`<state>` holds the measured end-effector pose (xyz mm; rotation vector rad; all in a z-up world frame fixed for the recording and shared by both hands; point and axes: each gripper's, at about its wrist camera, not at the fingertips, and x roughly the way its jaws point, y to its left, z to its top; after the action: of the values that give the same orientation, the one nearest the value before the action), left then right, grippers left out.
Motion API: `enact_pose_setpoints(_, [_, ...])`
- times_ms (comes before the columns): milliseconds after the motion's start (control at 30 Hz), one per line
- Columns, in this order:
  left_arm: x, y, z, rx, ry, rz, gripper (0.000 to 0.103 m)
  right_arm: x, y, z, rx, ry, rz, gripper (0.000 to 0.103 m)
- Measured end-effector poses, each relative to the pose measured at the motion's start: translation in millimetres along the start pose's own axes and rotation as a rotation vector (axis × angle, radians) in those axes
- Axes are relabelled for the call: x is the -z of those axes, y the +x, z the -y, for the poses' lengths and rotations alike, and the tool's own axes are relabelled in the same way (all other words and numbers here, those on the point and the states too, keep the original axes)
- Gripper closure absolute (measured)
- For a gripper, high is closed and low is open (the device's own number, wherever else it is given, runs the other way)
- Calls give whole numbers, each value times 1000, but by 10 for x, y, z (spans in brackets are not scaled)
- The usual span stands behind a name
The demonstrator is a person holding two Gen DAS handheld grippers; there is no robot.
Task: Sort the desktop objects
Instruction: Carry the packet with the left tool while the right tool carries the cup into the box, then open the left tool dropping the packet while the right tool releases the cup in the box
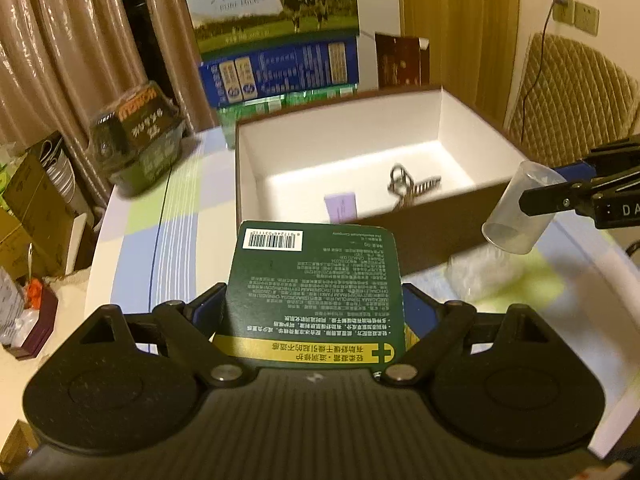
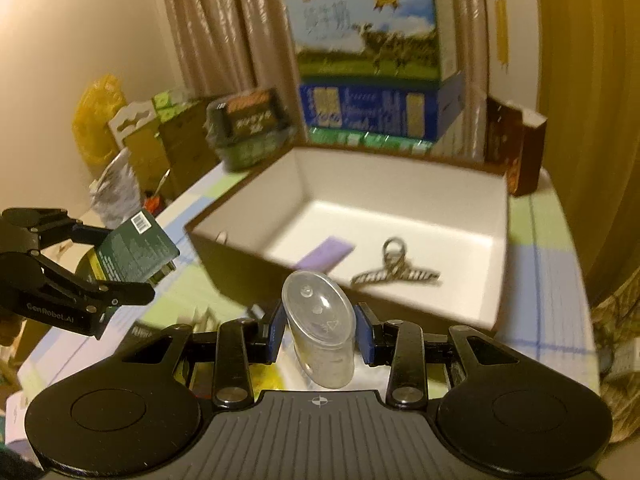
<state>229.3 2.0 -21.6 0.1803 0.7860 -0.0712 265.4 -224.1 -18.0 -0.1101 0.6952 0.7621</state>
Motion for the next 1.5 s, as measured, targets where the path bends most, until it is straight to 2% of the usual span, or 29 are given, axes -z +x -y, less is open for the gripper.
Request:
enact_pose_setpoints(167, [-297,84,-25,14,-17,45,15,-253,-16,116,29,-17,49,69])
enact_pose_setpoints(333, [-559,278,-25,22,-20,59,15,-413,101,209,51,-32,52,68])
enact_pose_setpoints(467, [-726,502,-51,13,-27,53,15,-472,231,323,74,-26,40,68])
enact_pose_setpoints(633, [-885,877,-147,-4,-69,7,15,-512,426,481,101,-3,11,68])
enact_pose_setpoints(1033, [-953,1584,-153,-17,-72,-109,15,-470,819,752,135,19,-76,68])
enact_pose_setpoints(1400, [-855,1951,-78,-28,-45,-199,15,-427,1003,894,147,33,-131,68])
enact_pose_setpoints(1500, [-848,1975,-45,-42,-12,-200,15,-421,1027,903,148,33,-139,68])
